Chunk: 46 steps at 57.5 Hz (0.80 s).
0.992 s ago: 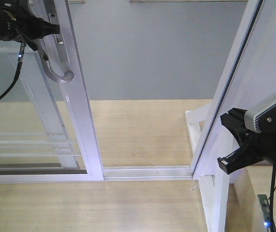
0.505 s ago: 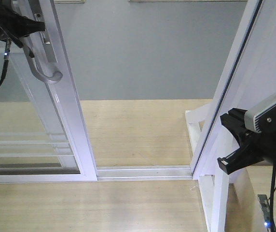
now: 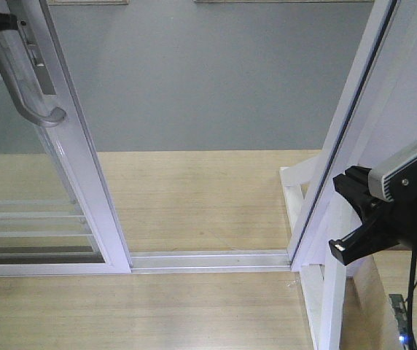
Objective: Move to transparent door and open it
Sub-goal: 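Slide the door open with the left gripper, away from the right gripper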
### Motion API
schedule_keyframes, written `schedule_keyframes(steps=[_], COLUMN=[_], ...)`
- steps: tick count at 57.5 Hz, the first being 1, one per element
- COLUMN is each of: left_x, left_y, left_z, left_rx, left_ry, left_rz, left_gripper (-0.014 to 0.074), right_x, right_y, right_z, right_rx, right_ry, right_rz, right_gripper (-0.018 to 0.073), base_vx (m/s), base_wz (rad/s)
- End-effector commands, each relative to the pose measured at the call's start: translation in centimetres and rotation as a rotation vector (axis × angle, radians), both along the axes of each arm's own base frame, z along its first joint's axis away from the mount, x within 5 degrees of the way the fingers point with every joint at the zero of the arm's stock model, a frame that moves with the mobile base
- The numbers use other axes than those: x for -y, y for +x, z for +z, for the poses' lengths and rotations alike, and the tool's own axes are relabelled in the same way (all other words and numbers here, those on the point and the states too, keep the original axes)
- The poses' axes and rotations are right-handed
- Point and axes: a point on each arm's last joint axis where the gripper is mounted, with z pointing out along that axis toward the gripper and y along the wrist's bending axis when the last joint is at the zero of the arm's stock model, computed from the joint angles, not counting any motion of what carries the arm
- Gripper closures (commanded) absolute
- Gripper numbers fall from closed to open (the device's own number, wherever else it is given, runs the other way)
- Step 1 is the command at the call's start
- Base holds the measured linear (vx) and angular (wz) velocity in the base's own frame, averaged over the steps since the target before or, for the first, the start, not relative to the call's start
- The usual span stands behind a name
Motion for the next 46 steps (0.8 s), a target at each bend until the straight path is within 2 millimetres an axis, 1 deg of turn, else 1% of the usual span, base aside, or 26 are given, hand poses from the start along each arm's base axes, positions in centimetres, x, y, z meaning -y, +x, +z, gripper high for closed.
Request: schedule_keyframes(steps=[1,2,7,12,22,28,31,38,46], left_x=[0.7,0.8,1.2,2.0,4.1,5.0,5.3,5.4,4.8], left_y=[-3.1,-3.5,-5.7,-8.3,-13.6,-17.2,-18.7,-22.1,-25.9], left_z=[4.8,5.0,4.3,3.4,0.8,-1.2,-2.0,-4.1,-6.1], left_rx=[0.217,0.227,0.225,0.219,0.196,0.178,0.175,0.171,0.203], left_ry=[-0.001,-0.001,0.002,0.017,0.031,-0.016,-0.041,-0.089,-0.132], left_rz=[-0.023,-0.025,-0.039,-0.073,-0.171,-0.215,-0.233,-0.26,-0.266], left_gripper=[0.0592,0.0592,0.0592,0.0592,0.0592,0.0592,0.0592,0.0592,0.0592], right_x=[-0.2,-0.2,-0.1,-0.1,0.2,0.6,0.8,1.4,2.4], right_y=[0.5,0.5,0.4,0.2,-0.4,-1.2,-1.7,-3.1,-5.1], right_z=[1.7,1.7,1.7,2.0,3.0,3.7,4.1,4.9,5.6], right_rx=[0.105,0.105,0.106,0.113,0.177,0.196,0.212,0.239,0.243], right_ry=[0.034,0.034,0.037,0.054,0.092,0.135,0.147,0.179,0.249], right_rz=[0.005,0.005,0.004,-0.001,-0.002,-0.012,-0.014,-0.022,-0.044], right_gripper=[0.0564,0.0564,0.0564,0.0563,0.0563,0.0563,0.0563,0.0563,0.0563], base_vx=[0.0,0.0,0.0,0.0,0.0,0.0,0.0,0.0,0.0], base_wz=[0.0,0.0,0.0,0.0,0.0,0.0,0.0,0.0,0.0])
